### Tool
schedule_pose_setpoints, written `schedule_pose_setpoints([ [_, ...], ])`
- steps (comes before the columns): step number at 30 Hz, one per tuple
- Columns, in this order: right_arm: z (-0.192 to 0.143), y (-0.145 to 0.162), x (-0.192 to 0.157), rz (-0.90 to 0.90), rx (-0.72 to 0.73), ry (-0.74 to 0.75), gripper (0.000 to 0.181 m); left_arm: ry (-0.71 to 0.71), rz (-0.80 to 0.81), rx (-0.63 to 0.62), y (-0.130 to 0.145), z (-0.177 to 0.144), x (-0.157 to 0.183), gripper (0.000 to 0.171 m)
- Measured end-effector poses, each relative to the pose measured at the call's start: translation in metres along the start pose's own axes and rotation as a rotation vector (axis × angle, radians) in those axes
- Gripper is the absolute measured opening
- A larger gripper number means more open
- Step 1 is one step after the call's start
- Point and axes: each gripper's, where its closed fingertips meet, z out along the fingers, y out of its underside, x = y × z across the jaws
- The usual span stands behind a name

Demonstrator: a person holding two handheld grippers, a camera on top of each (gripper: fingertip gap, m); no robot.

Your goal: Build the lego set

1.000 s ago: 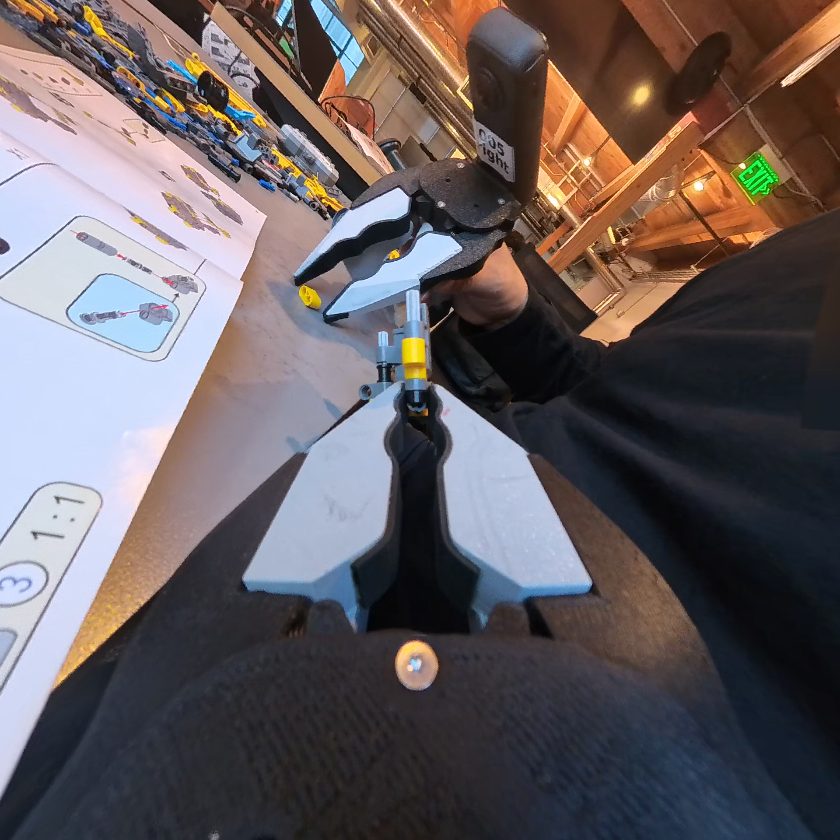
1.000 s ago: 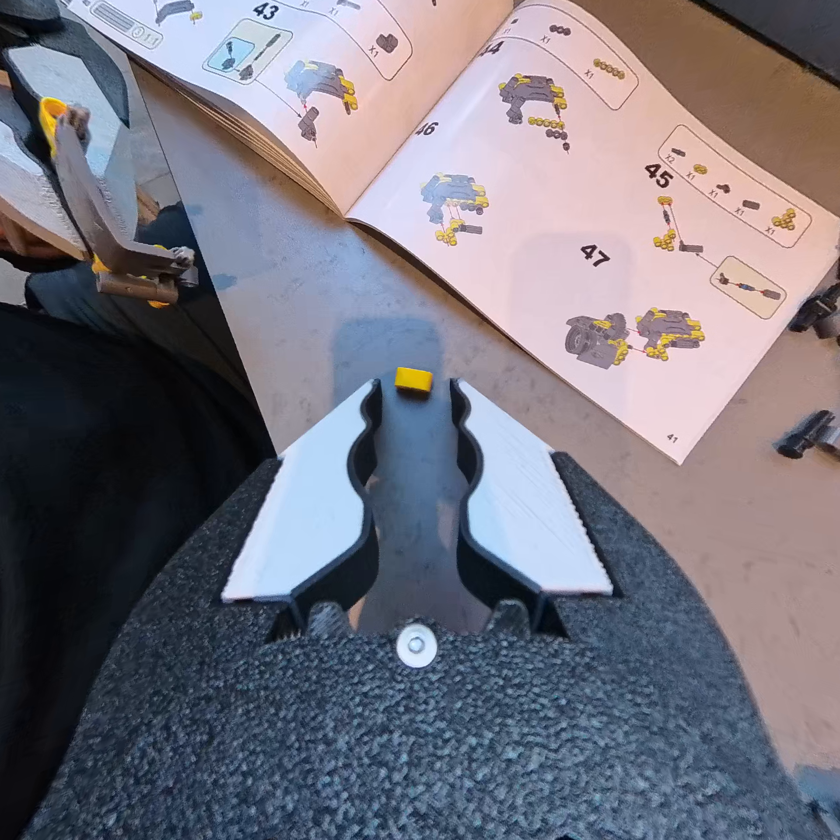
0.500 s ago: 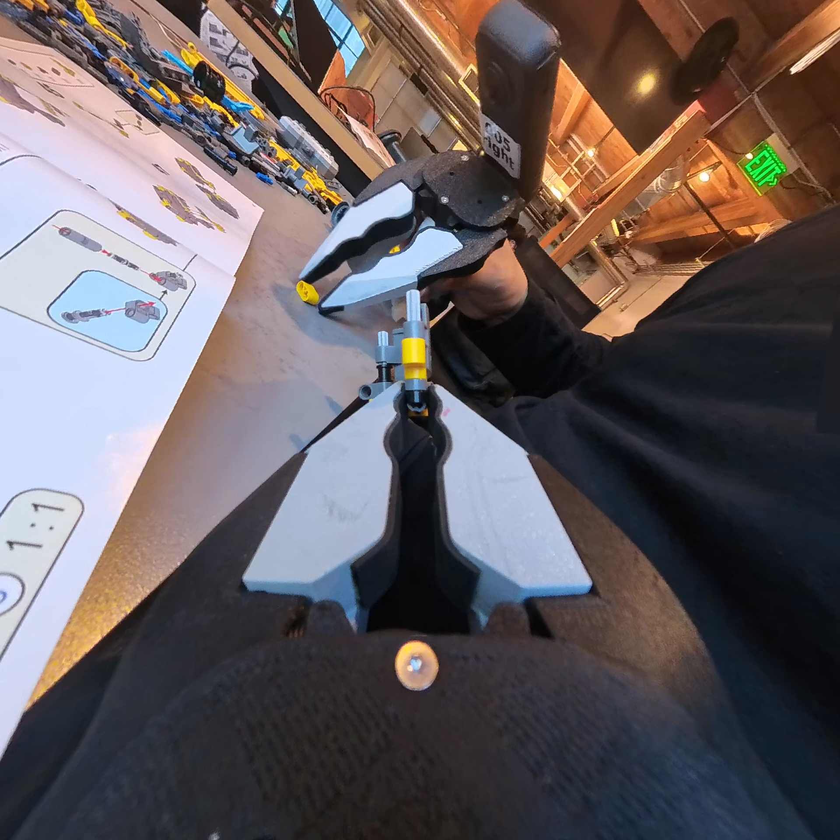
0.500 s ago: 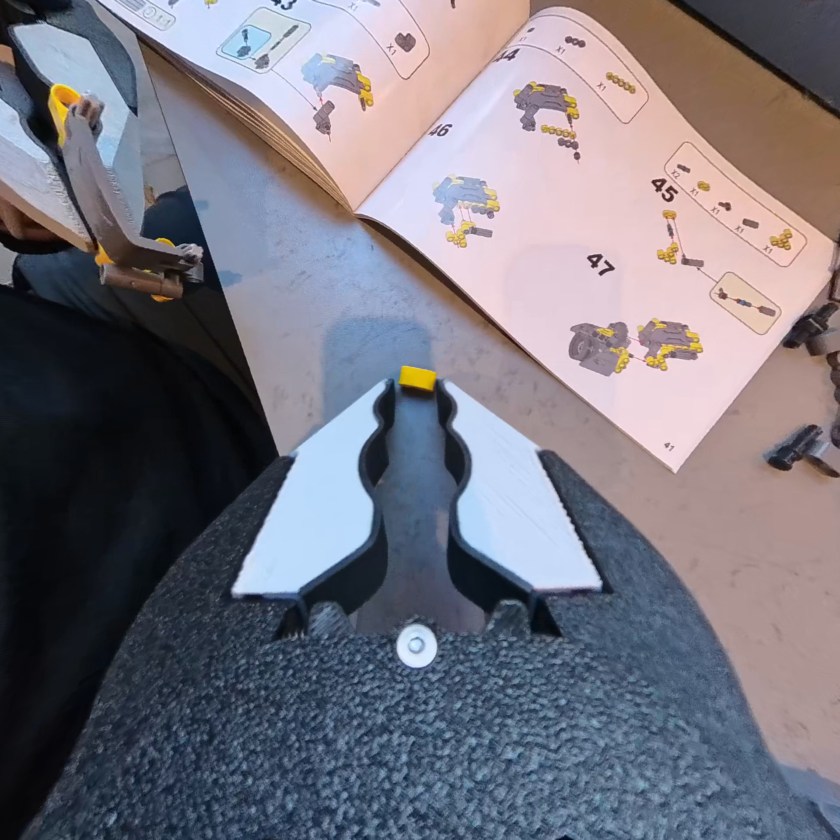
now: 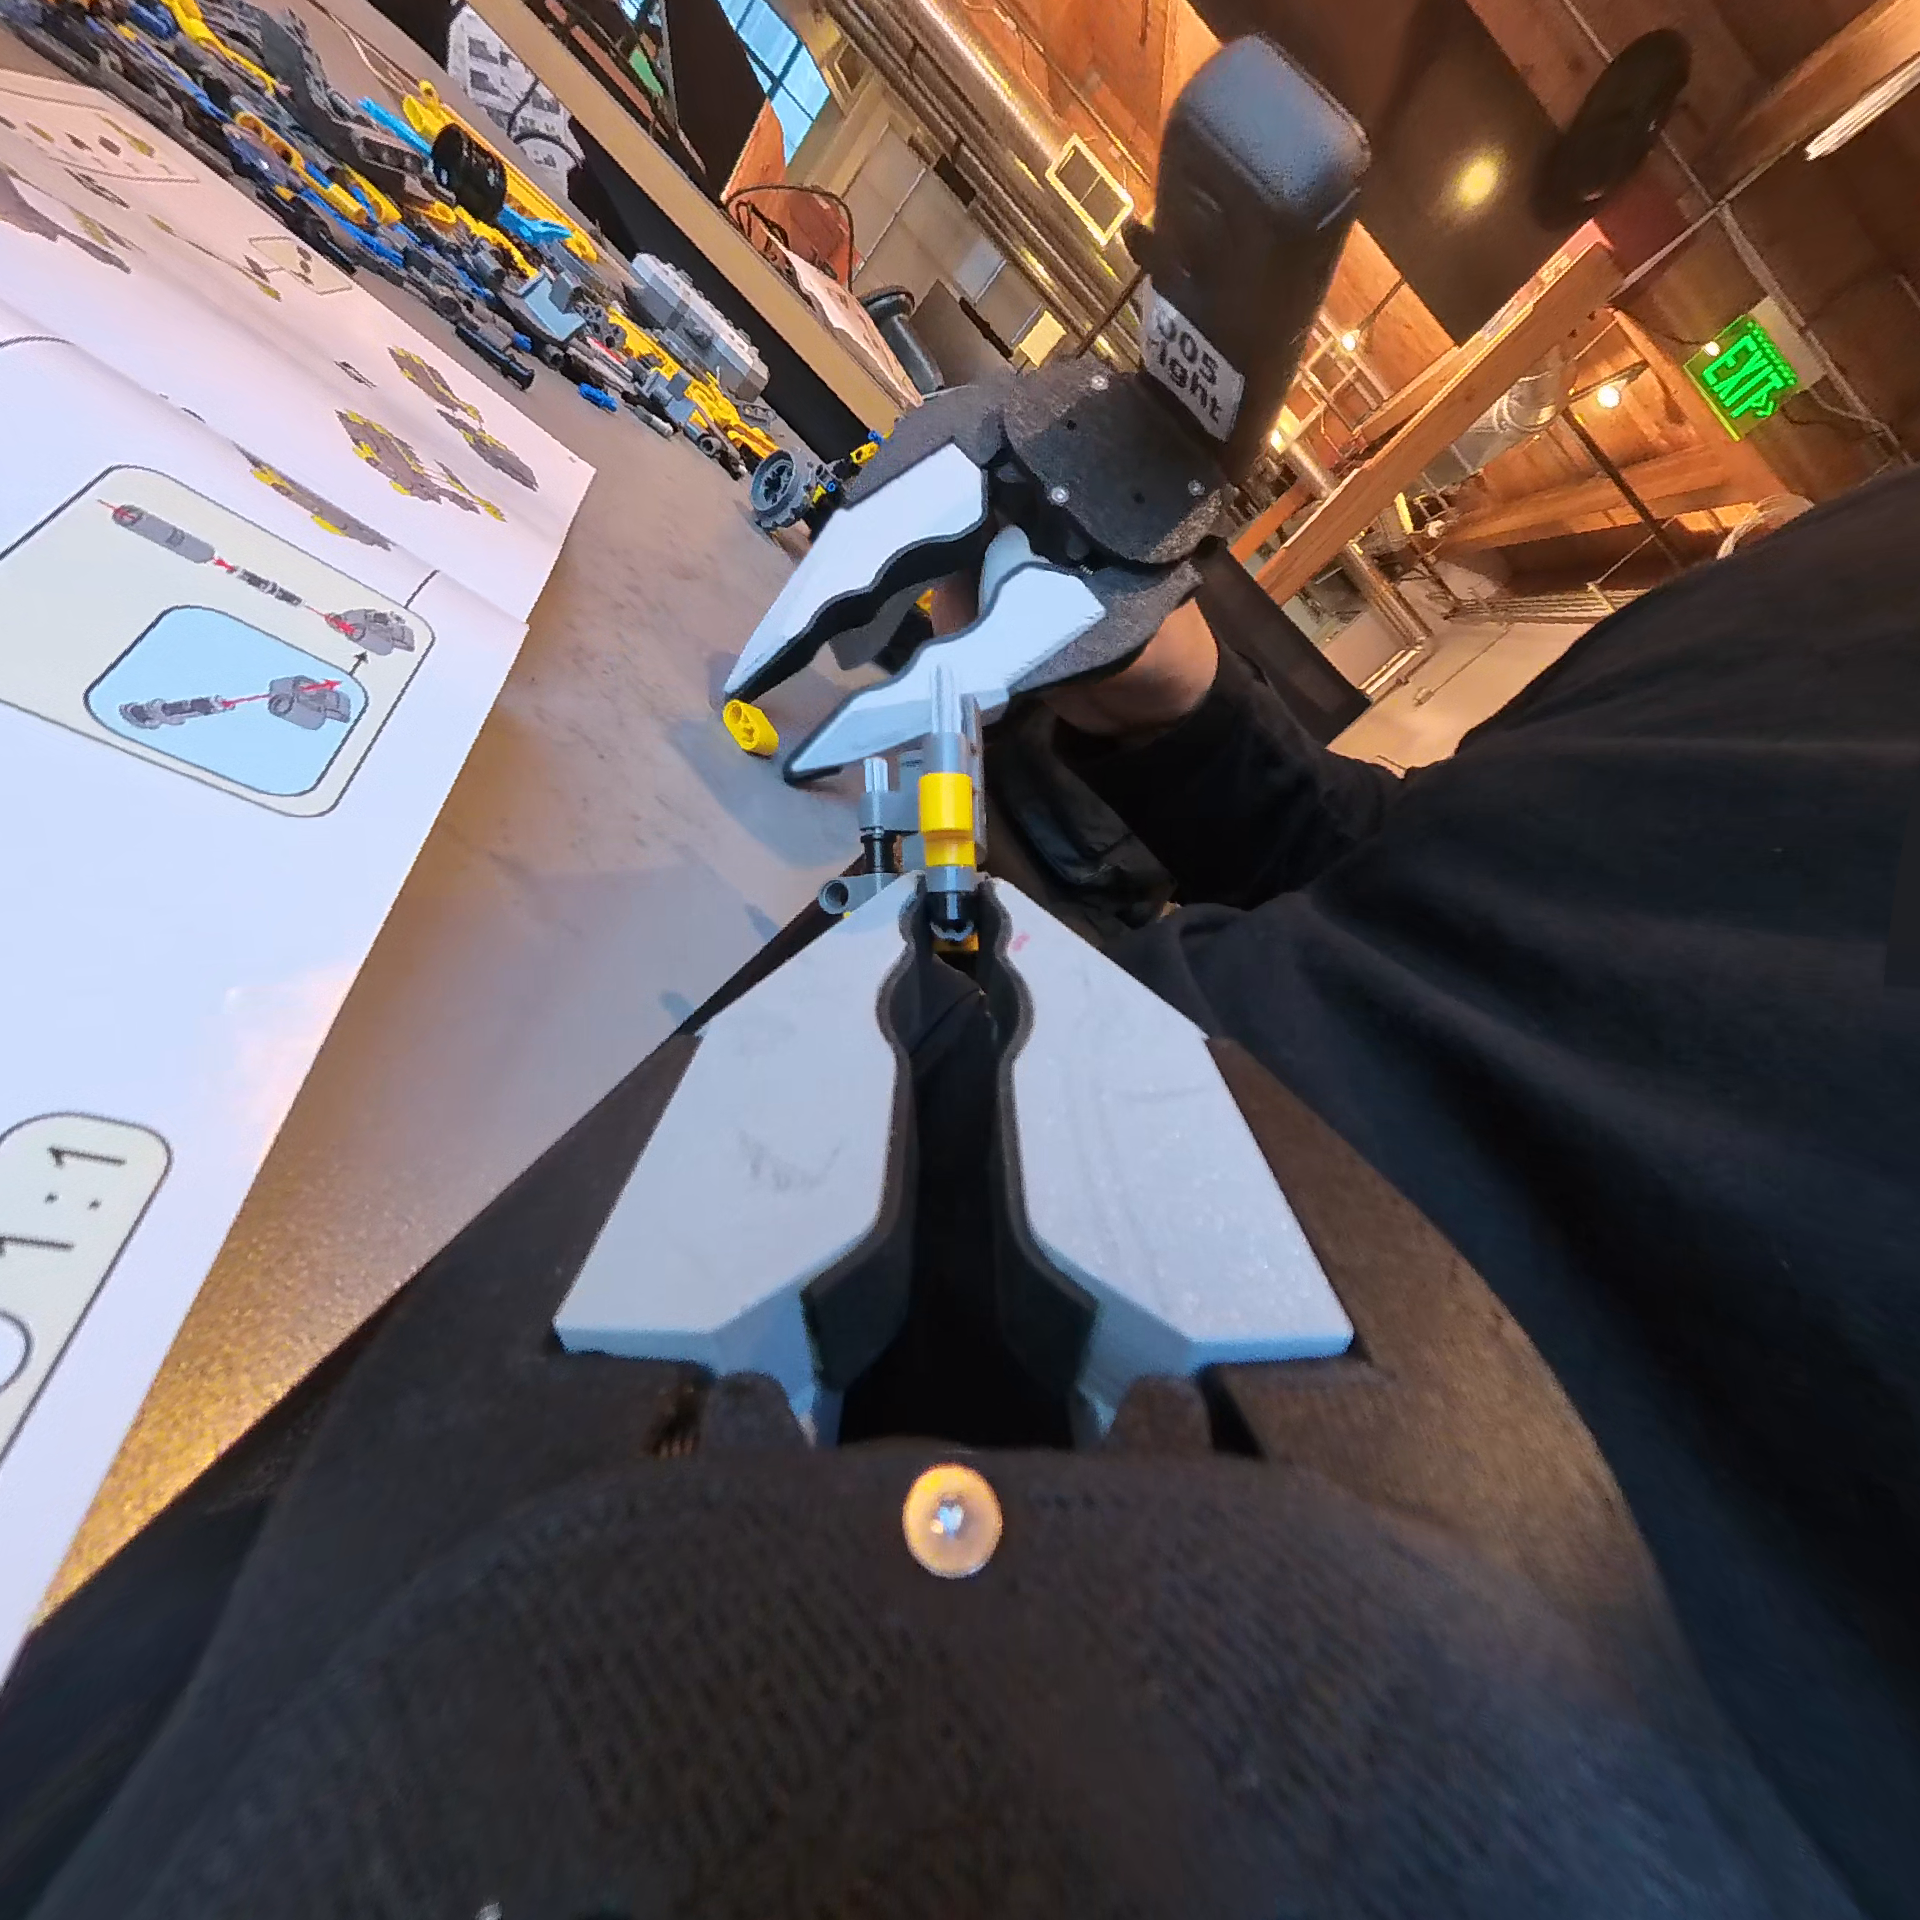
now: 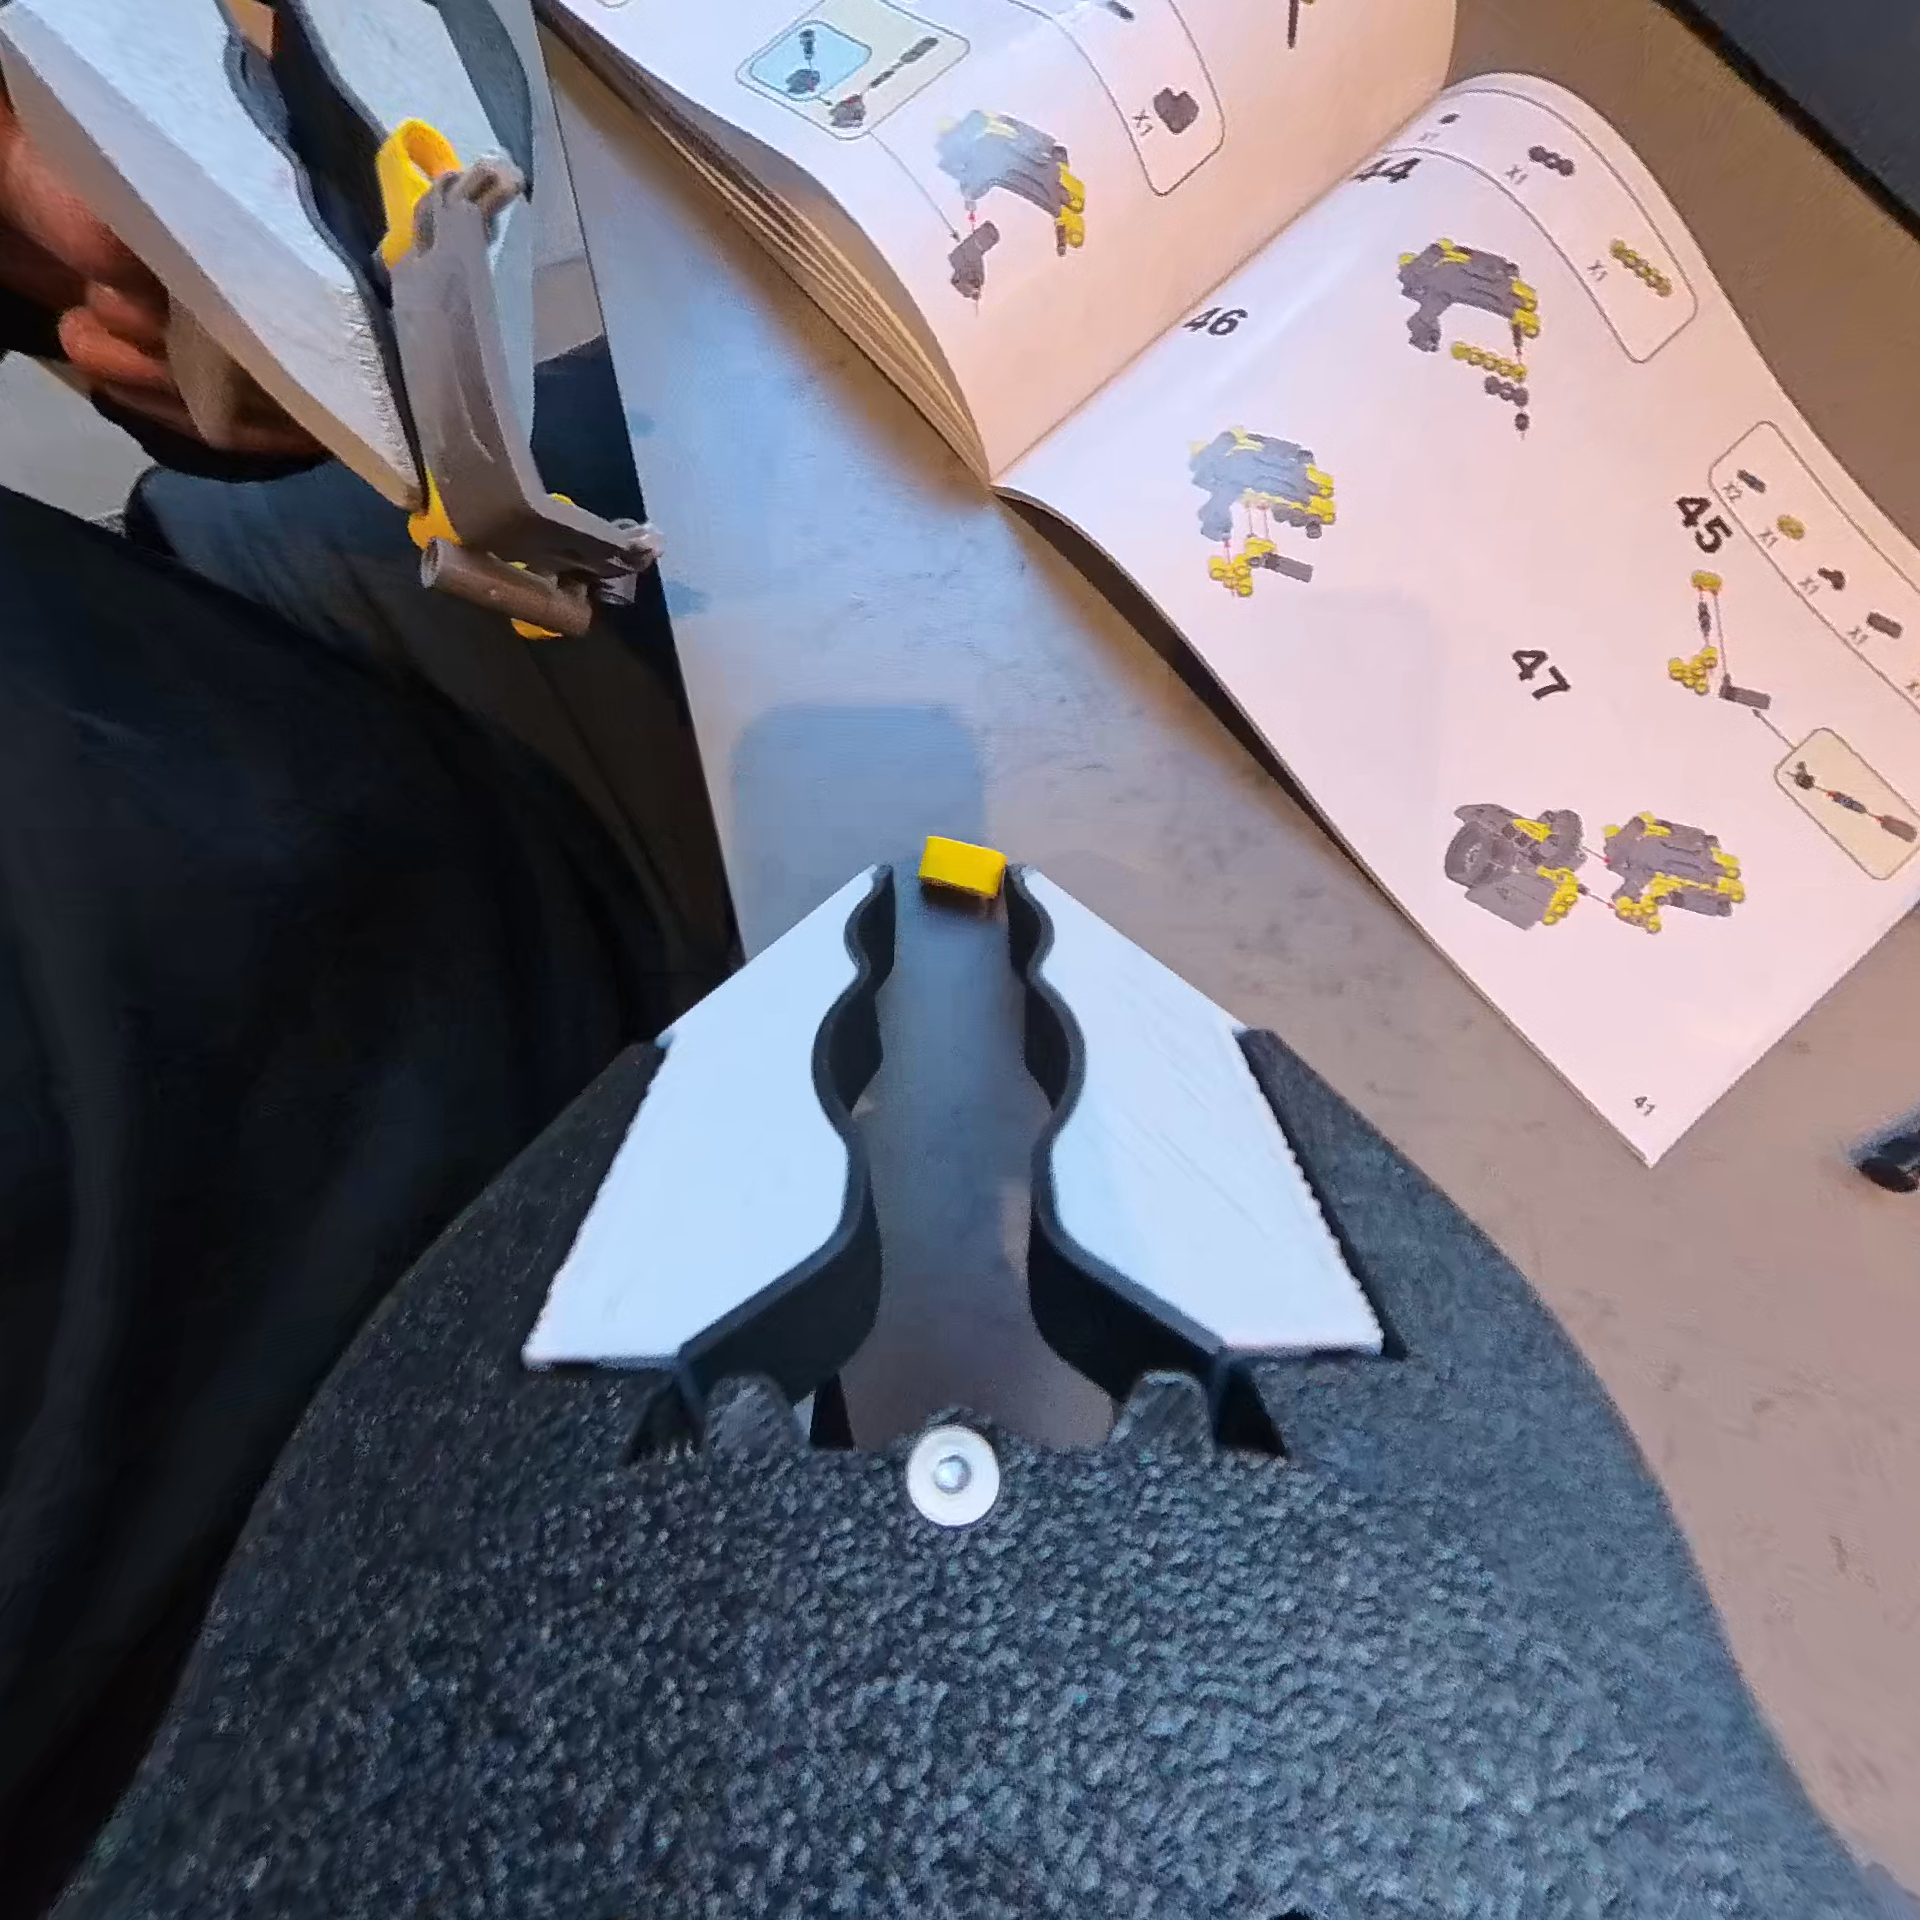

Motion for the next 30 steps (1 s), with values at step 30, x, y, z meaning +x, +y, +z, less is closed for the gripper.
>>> schedule_pose_setpoints([
  [30,-0.010,-0.021,-0.016,0.174,0.165,-0.278,0.014,-0.106,0.179,-0.104,0.009,0.005,-0.001,0.007],
])
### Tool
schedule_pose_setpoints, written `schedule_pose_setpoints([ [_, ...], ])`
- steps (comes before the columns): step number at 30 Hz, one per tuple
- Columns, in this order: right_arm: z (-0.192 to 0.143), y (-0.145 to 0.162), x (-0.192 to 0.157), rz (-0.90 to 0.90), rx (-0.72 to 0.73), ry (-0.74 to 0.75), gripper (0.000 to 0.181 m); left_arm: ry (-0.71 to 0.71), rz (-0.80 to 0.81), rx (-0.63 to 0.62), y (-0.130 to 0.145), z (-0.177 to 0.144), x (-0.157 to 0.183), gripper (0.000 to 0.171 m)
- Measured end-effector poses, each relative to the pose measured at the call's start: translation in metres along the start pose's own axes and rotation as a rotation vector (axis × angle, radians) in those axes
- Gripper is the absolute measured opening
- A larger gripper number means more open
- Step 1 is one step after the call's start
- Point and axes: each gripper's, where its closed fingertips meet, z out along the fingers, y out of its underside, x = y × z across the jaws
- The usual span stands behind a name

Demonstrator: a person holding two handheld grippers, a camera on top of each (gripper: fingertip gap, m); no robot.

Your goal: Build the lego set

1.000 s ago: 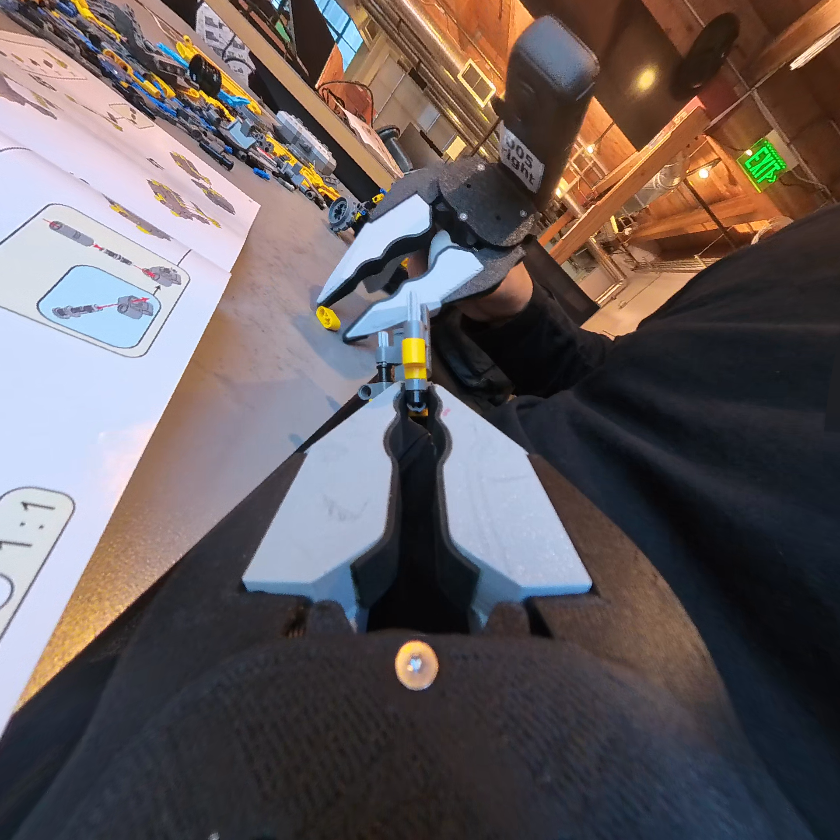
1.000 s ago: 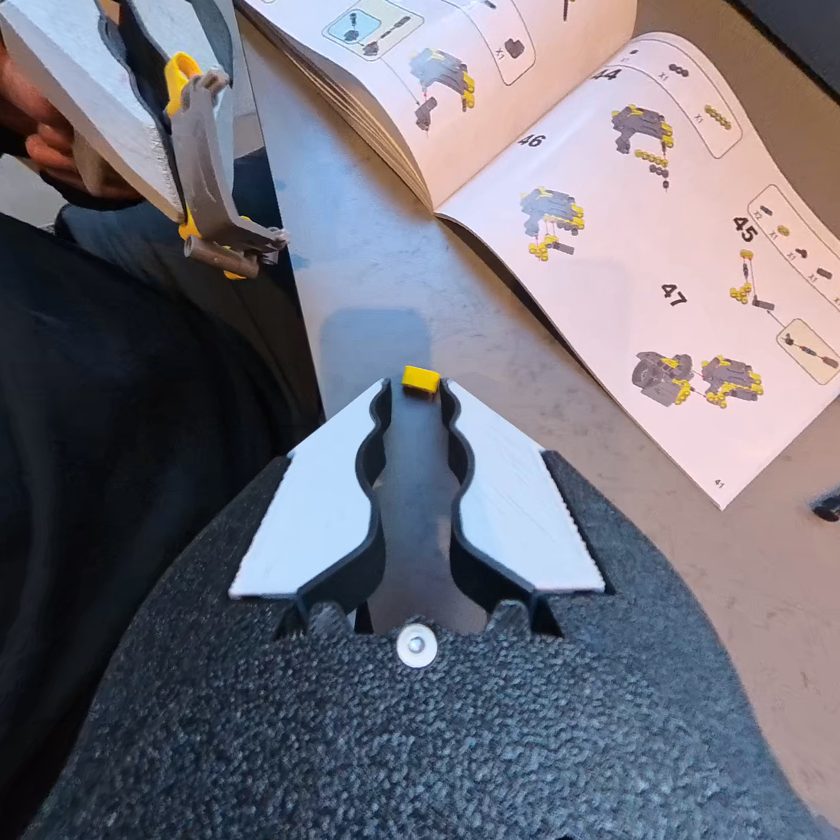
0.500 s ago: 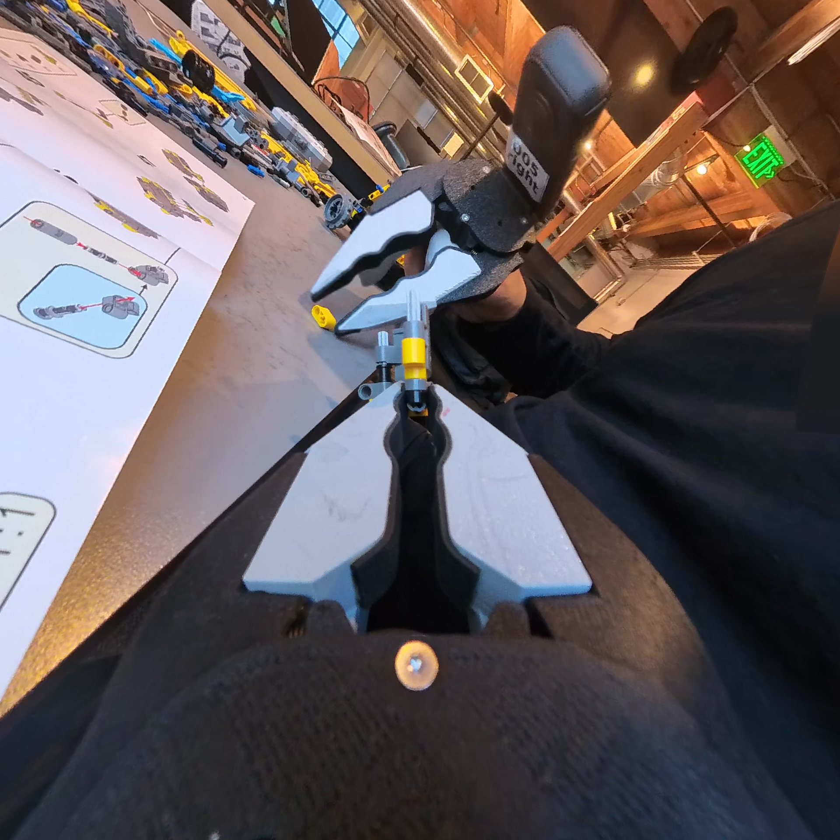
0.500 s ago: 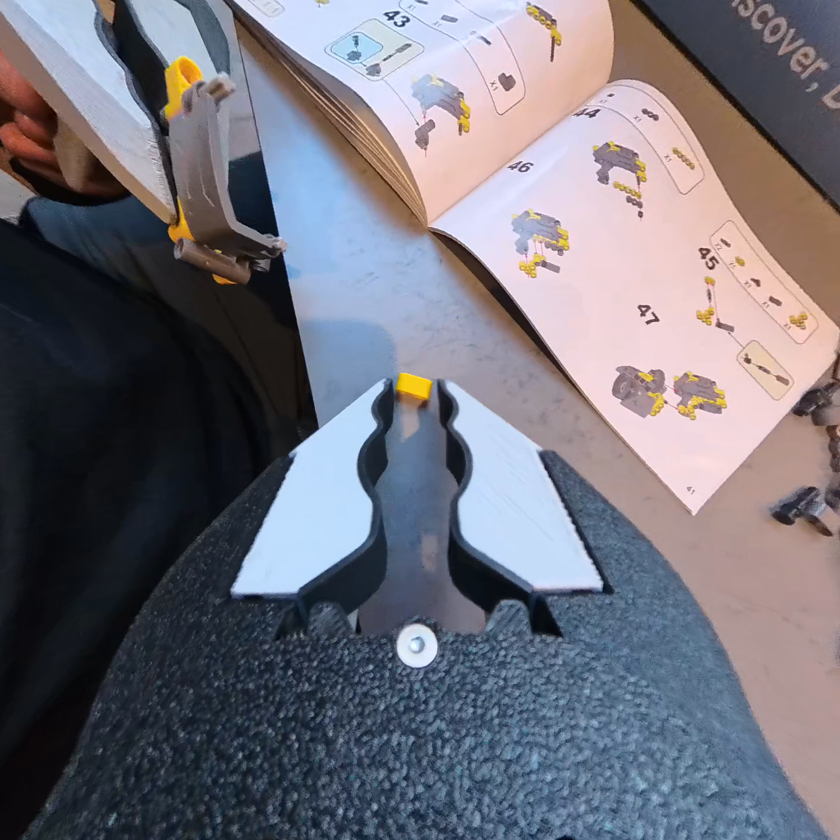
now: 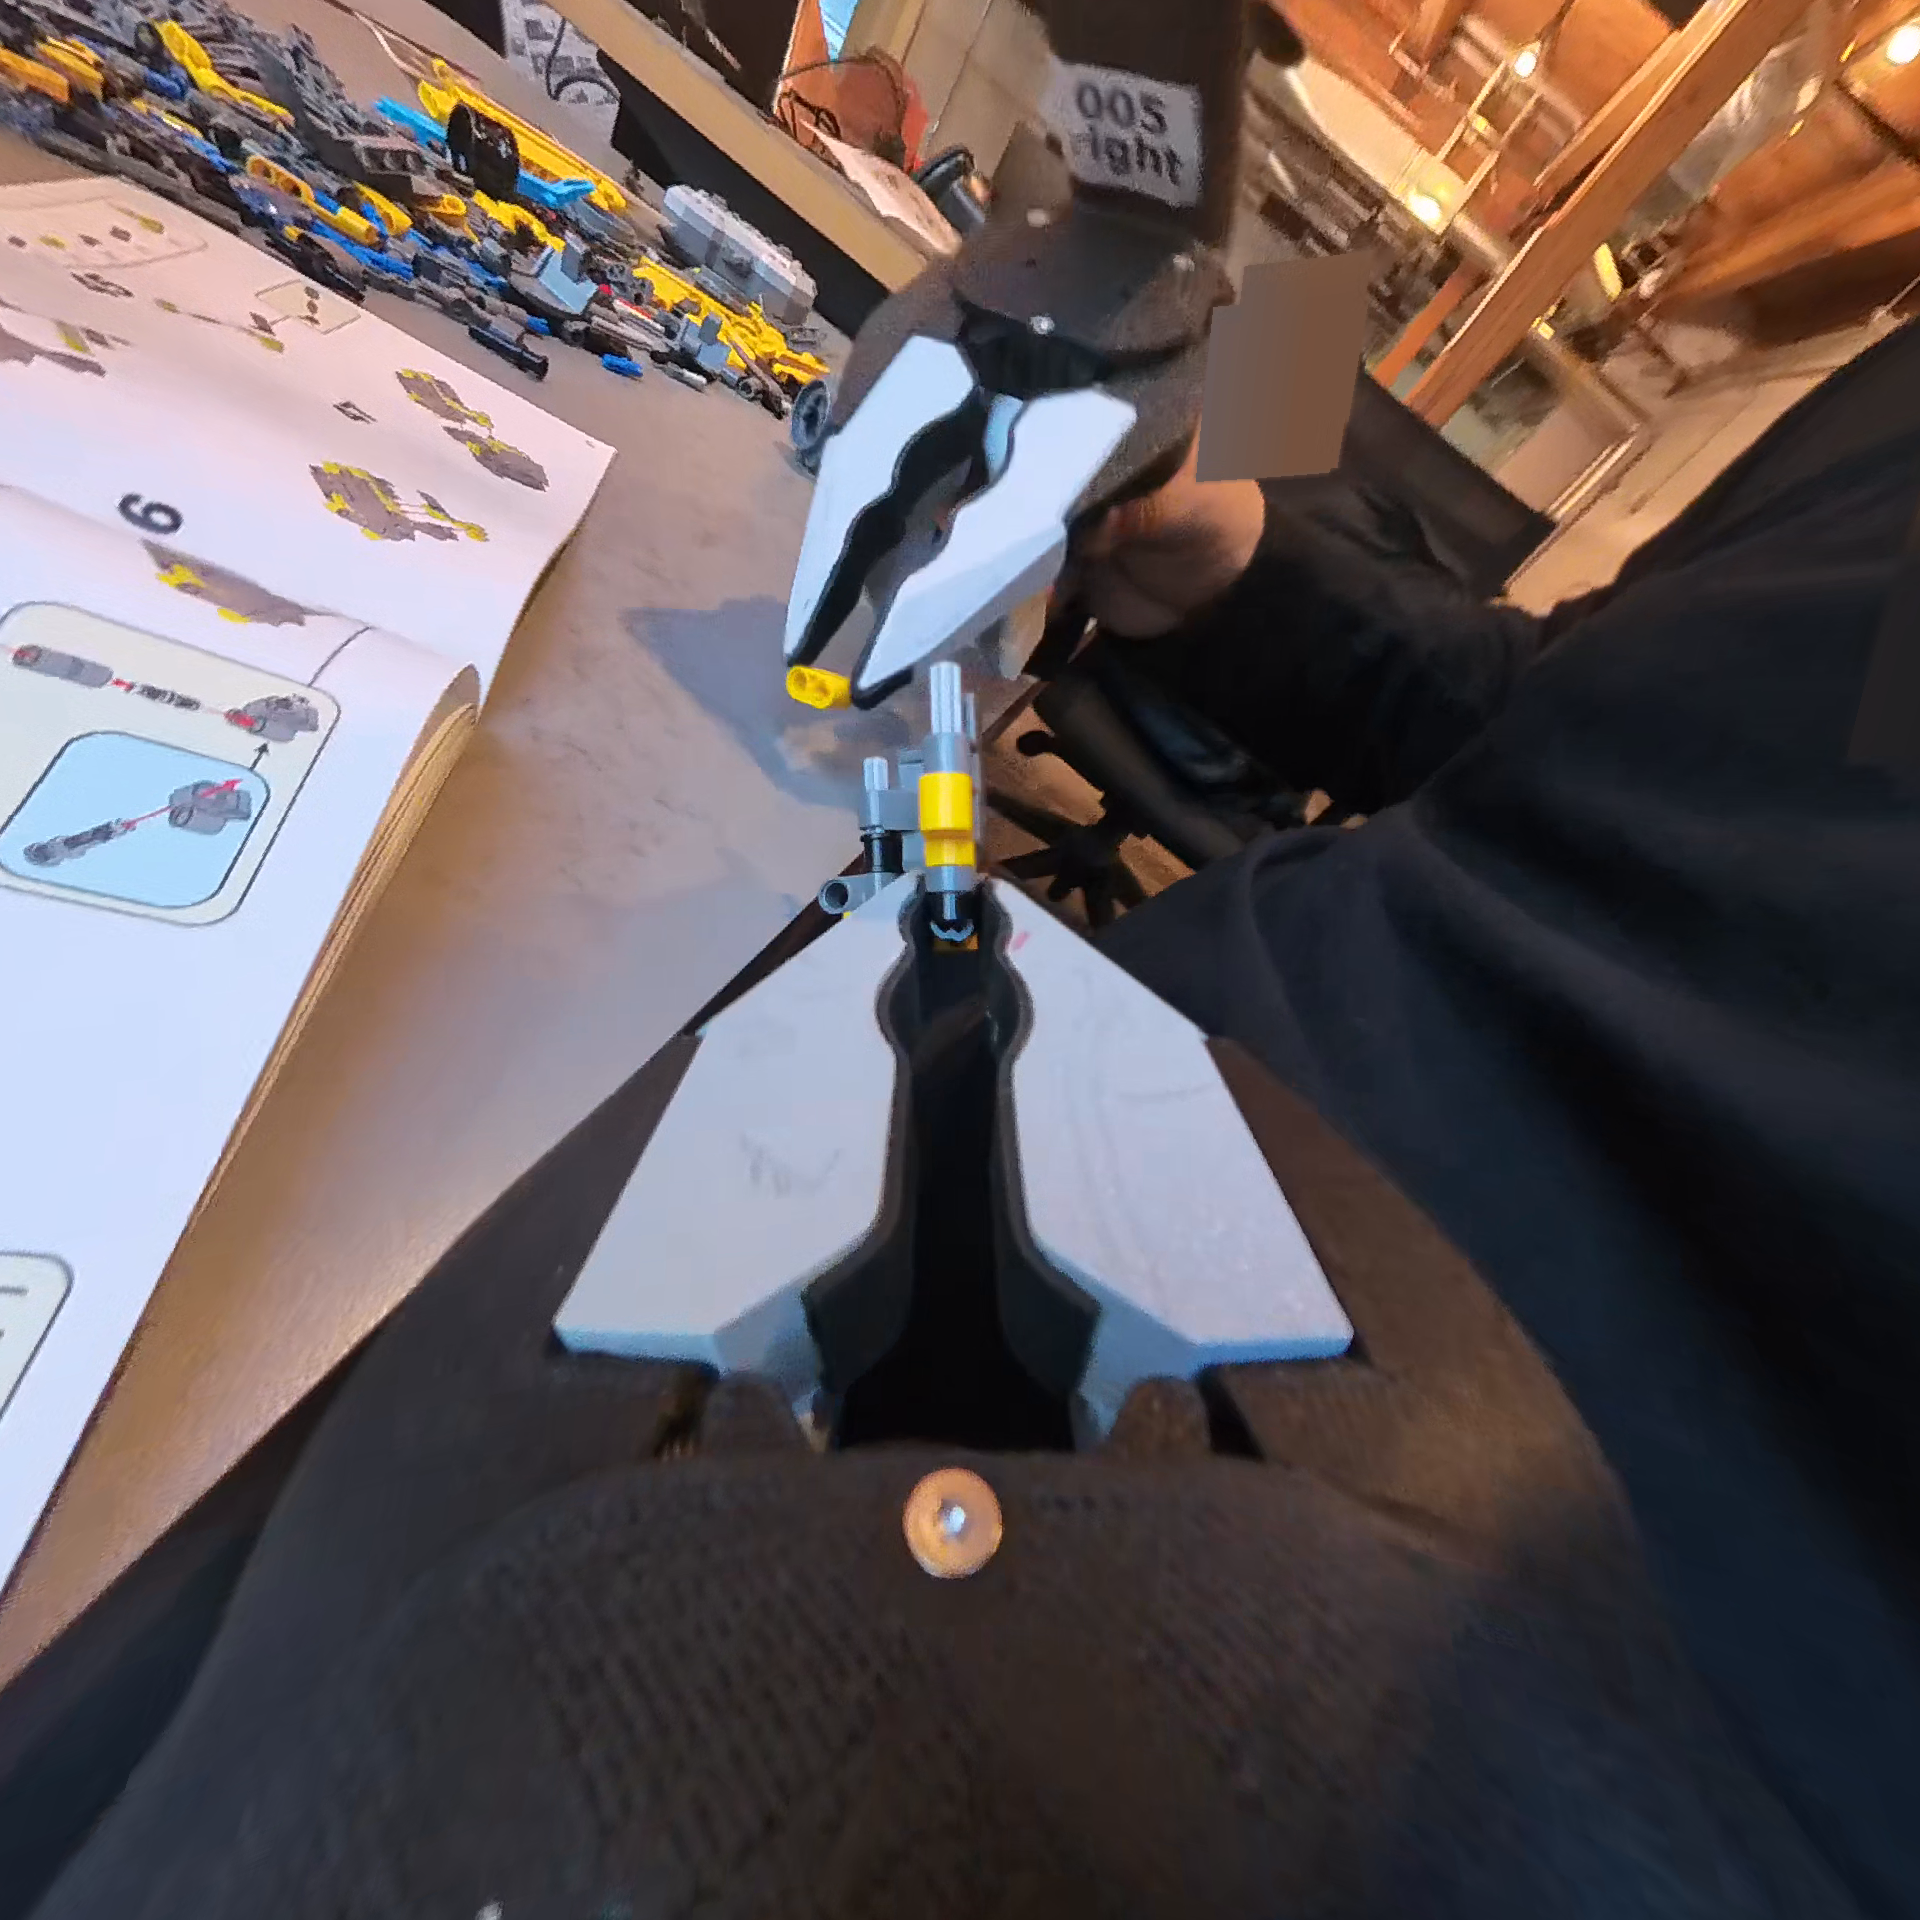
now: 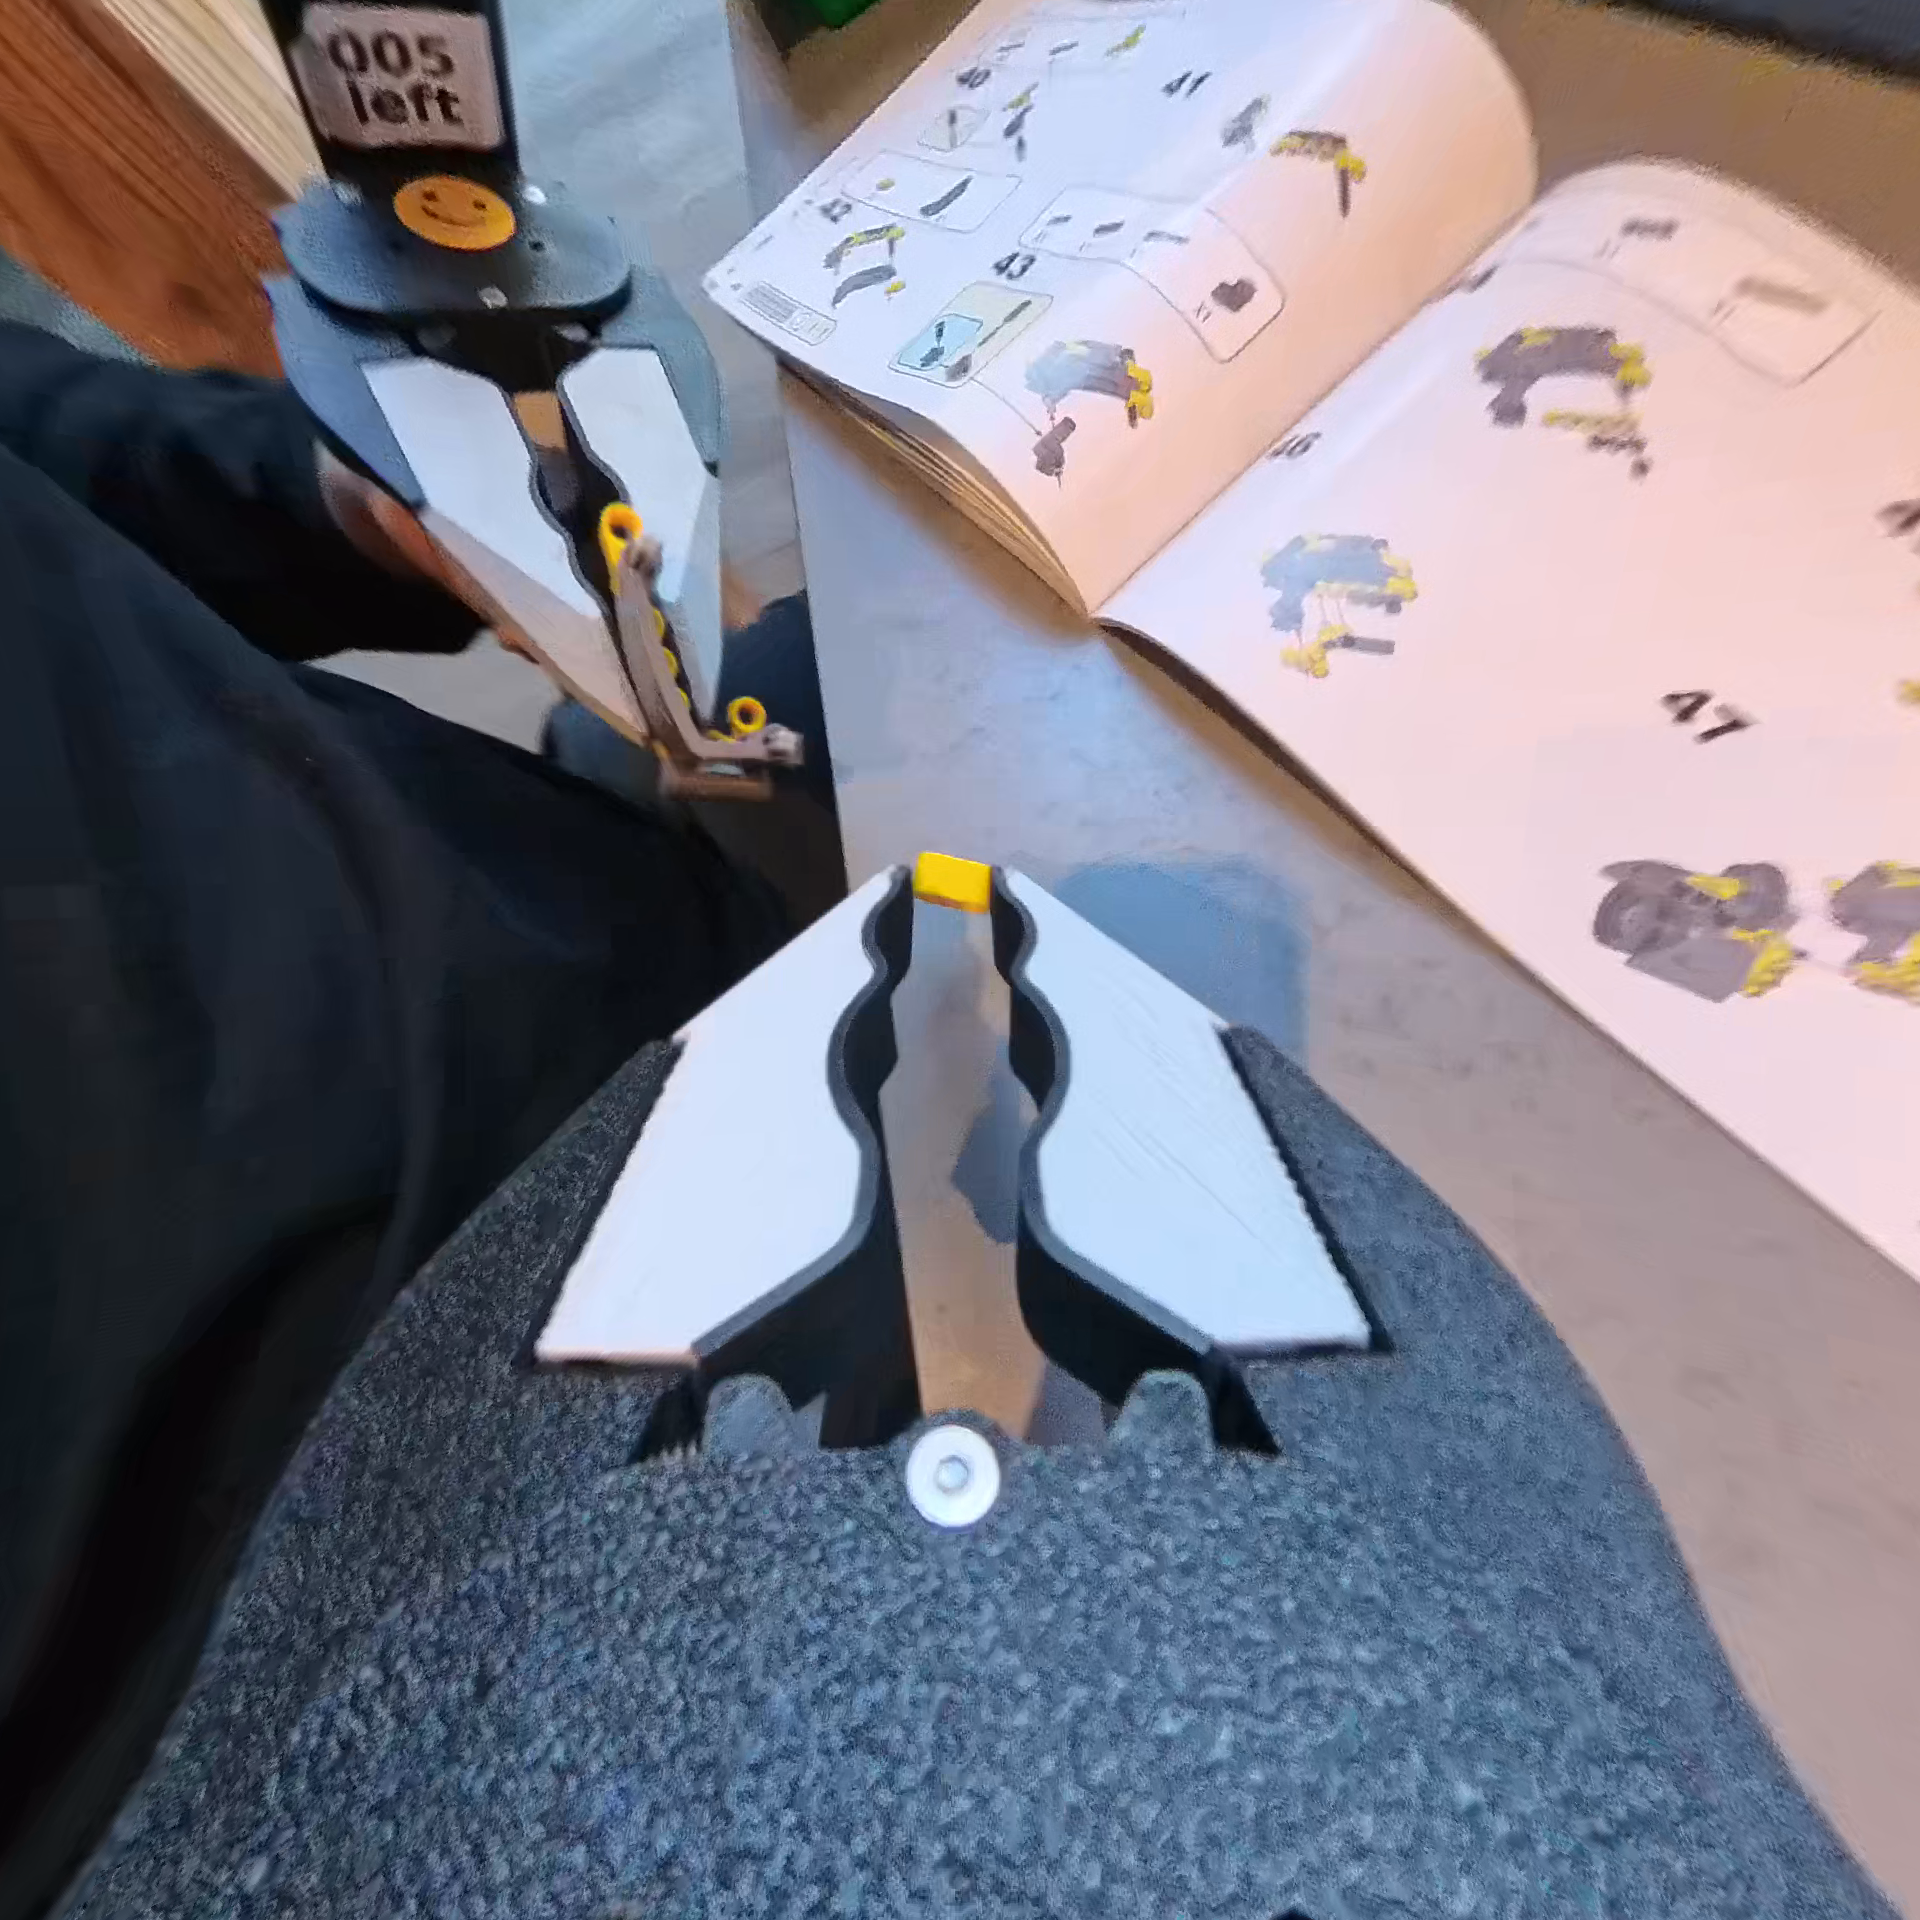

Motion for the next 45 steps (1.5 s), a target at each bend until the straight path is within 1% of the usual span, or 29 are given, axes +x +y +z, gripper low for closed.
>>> schedule_pose_setpoints([
  [5,-0.001,0.000,-0.004,0.329,-0.079,-0.216,0.014,0.004,0.009,-0.014,0.003,0.002,0.002,0.007],
  [8,0.000,0.009,0.005,0.486,-0.186,-0.246,0.014,0.005,0.007,-0.010,0.002,0.001,0.002,0.007],
  [11,0.004,0.013,0.007,0.565,-0.266,-0.256,0.014,0.003,0.006,-0.013,0.003,0.001,0.002,0.007],
  [15,0.006,0.010,0.011,0.590,-0.323,-0.207,0.014,0.003,0.008,-0.013,0.003,0.000,0.002,0.007],
  [19,0.002,0.011,0.017,0.550,-0.391,-0.117,0.014,0.008,0.006,-0.013,0.003,0.001,0.003,0.007],
  [22,-0.001,0.004,0.018,0.533,-0.381,-0.101,0.015,0.010,0.005,-0.014,0.003,0.001,0.003,0.007],
  [24,-0.002,0.002,0.020,0.514,-0.377,-0.080,0.024,0.009,0.005,-0.015,0.004,0.001,0.003,0.007],
  [27,-0.001,0.002,0.025,0.502,-0.361,-0.053,0.027,0.008,0.007,-0.015,0.003,0.001,0.003,0.007],
  [28,-0.001,0.003,0.028,0.489,-0.358,-0.037,0.032,0.008,0.007,-0.016,0.004,0.001,0.003,0.007],
  [31,-0.005,-0.006,0.027,0.348,-0.313,-0.028,0.032,0.006,0.009,-0.018,0.004,0.001,0.003,0.007],
  [33,-0.008,-0.010,0.017,0.174,-0.299,-0.043,0.038,0.008,0.007,-0.017,0.004,0.002,0.003,0.007],
  [34,-0.009,-0.009,0.016,0.069,-0.305,-0.026,0.038,0.010,0.004,-0.017,0.004,0.002,0.003,0.007],
  [37,-0.008,0.001,0.023,-0.227,-0.360,0.070,0.030,0.015,0.003,-0.023,0.006,0.003,0.004,0.008],
  [39,-0.004,0.006,0.020,-0.348,-0.381,0.084,0.023,0.011,0.011,-0.026,0.006,0.004,0.005,0.007],
  [42,0.002,0.013,0.019,-0.363,-0.407,0.083,0.021,0.002,0.021,-0.023,0.004,0.002,0.004,0.008],
  [45,0.004,0.012,0.020,-0.349,-0.392,0.077,0.022,-0.003,0.025,-0.024,0.003,0.002,0.004,0.007],
])
